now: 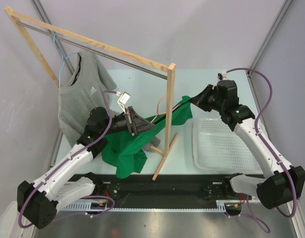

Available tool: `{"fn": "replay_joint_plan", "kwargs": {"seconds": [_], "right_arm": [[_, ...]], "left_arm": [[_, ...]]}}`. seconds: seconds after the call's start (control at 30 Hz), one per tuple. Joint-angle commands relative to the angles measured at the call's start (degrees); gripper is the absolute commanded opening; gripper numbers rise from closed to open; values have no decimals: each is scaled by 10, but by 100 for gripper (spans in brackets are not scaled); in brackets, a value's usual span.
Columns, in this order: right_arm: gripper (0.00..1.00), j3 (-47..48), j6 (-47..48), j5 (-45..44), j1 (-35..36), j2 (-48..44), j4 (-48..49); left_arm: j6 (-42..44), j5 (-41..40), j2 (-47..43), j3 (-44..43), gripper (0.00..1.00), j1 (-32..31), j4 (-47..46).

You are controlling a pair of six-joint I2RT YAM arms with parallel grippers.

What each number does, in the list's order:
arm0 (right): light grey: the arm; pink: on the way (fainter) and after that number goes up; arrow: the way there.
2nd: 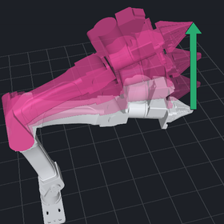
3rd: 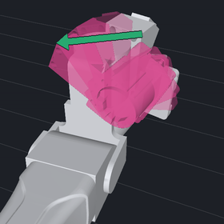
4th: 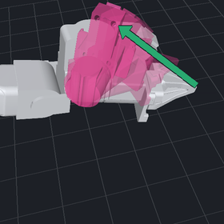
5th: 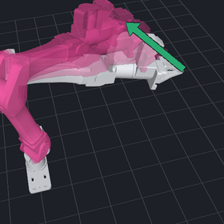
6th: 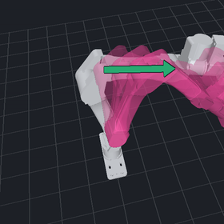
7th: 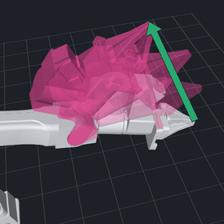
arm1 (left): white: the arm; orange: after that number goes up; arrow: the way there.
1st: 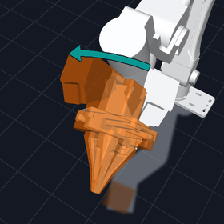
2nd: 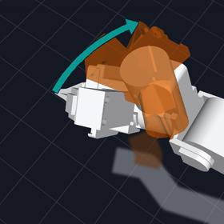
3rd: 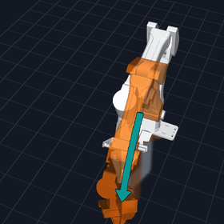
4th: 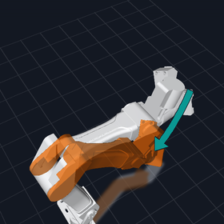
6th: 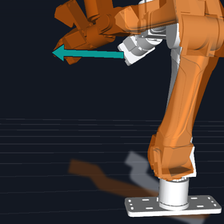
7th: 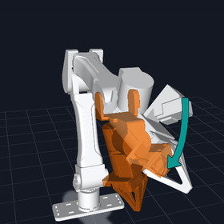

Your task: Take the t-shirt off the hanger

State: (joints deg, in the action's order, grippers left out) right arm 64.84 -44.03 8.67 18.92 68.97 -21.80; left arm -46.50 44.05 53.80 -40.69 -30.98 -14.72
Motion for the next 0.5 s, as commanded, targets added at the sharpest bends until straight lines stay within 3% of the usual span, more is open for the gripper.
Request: {"fn": "replay_joint_plan", "kwargs": {"seconds": [0.0, 0.23, 0.4, 0.47], "right_arm": [[0, 28, 20, -9, -56, 20, -3], [0, 30, 54, -14, -78, 50, -19], [0, 35, 98, 76, -75, 35, 18], [0, 34, 105, 78, -50, 2, 49]], "left_arm": [[9, 76, -28, -6, 0, -5, -42], [25, 97, -37, -18, 0, -4, -33], [85, 61, -20, -56, 0, -4, 97], [100, 53, -16, -53, 0, -3, 106]]}}
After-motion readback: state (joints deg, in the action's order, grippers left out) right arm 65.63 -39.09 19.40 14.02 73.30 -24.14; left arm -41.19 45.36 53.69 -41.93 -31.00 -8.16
